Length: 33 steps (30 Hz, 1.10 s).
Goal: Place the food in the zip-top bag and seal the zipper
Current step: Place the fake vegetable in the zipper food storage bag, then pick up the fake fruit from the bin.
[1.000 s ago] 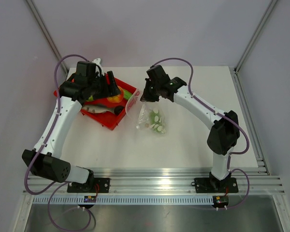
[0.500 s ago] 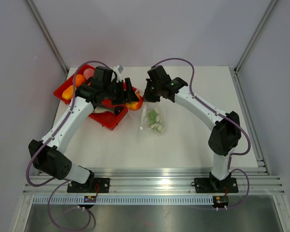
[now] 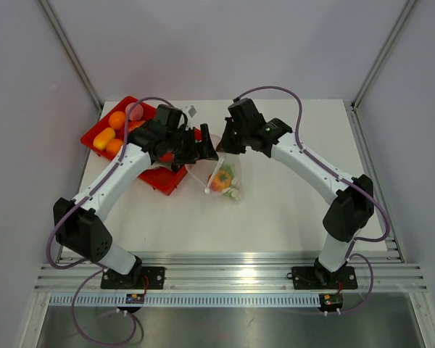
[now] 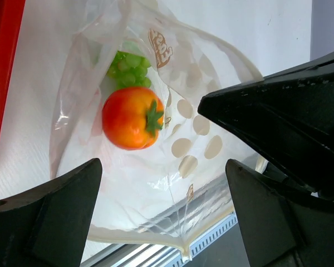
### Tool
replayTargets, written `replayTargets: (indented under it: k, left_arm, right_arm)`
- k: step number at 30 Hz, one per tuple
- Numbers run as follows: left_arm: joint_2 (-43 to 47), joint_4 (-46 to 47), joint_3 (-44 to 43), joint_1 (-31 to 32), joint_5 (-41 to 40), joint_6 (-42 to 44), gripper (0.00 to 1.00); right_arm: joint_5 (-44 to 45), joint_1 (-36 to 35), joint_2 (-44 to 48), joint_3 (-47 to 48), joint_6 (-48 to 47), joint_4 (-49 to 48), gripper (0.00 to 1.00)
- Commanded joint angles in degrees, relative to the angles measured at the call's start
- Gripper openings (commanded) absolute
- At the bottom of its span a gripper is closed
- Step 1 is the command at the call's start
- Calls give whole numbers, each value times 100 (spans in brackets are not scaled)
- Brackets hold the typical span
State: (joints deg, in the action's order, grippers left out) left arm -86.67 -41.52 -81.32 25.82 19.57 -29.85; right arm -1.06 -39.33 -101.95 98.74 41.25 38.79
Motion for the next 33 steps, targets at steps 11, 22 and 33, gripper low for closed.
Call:
replayTargets:
  k: [11, 22, 33]
  left_arm:
    - [915, -199, -650, -463, 434, 550, 70]
    - [-103, -261, -244, -1483, -1217, 182, 81]
    - [-1597, -419, -710, -1545, -2203, -951, 89]
  right_arm:
    - [387, -48, 500, -241, -21, -82, 0]
    - [431, -48, 659, -426, -21, -90, 0]
    - [335, -48, 677, -487, 14, -134, 0]
